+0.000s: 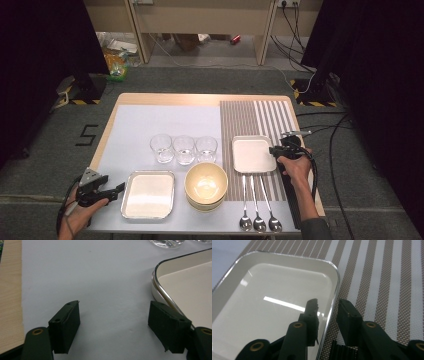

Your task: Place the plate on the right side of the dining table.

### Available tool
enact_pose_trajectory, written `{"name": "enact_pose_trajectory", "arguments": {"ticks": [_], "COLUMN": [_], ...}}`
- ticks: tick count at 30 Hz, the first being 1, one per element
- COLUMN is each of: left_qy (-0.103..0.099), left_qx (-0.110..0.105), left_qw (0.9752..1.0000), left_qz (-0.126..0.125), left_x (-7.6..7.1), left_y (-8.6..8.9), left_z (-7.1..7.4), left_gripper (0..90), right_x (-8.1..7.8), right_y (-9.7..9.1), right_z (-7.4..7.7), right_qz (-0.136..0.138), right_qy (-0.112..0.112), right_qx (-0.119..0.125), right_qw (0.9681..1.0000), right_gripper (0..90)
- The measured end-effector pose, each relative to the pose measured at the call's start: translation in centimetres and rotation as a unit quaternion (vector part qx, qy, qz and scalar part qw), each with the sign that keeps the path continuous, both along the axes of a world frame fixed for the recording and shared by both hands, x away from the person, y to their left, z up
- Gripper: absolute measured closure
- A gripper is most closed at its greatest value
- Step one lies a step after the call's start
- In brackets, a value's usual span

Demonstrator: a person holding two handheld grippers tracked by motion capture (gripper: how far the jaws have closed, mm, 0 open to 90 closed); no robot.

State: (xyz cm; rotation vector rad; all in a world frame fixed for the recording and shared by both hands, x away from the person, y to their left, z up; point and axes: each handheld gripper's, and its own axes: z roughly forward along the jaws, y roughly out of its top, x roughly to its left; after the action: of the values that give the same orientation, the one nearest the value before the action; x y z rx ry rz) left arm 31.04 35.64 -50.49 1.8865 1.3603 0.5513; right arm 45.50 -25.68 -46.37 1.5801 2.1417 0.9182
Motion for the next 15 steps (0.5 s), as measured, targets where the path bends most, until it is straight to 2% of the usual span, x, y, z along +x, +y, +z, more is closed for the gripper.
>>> {"name": "enact_pose_trajectory", "arguments": {"ticks": [5,6,15], "left_qy": [0.0,-0.003,-0.002], "left_qx": [0.013,0.02,0.019], "left_qw": [0.9999,0.9998,0.9998], "left_qz": [0.0,0.0,0.0], "left_x": [0.0,0.0,0.0], "left_y": [-0.3,-0.4,-0.4], "left_z": [0.0,0.0,0.0], "left_gripper": [24.5,24.0,24.1], "right_x": [-0.5,-0.6,-0.9], "right_y": [-0.1,-0.1,0.3], "right_z": [1.1,1.2,1.5], "right_qz": [-0.005,-0.003,-0.001], "right_qy": [-0.016,-0.02,-0.02], "right_qx": [0.015,0.017,0.017], "right_qw": [0.9997,0.9997,0.9997], "right_gripper": [59.5,58.0,55.4]}}
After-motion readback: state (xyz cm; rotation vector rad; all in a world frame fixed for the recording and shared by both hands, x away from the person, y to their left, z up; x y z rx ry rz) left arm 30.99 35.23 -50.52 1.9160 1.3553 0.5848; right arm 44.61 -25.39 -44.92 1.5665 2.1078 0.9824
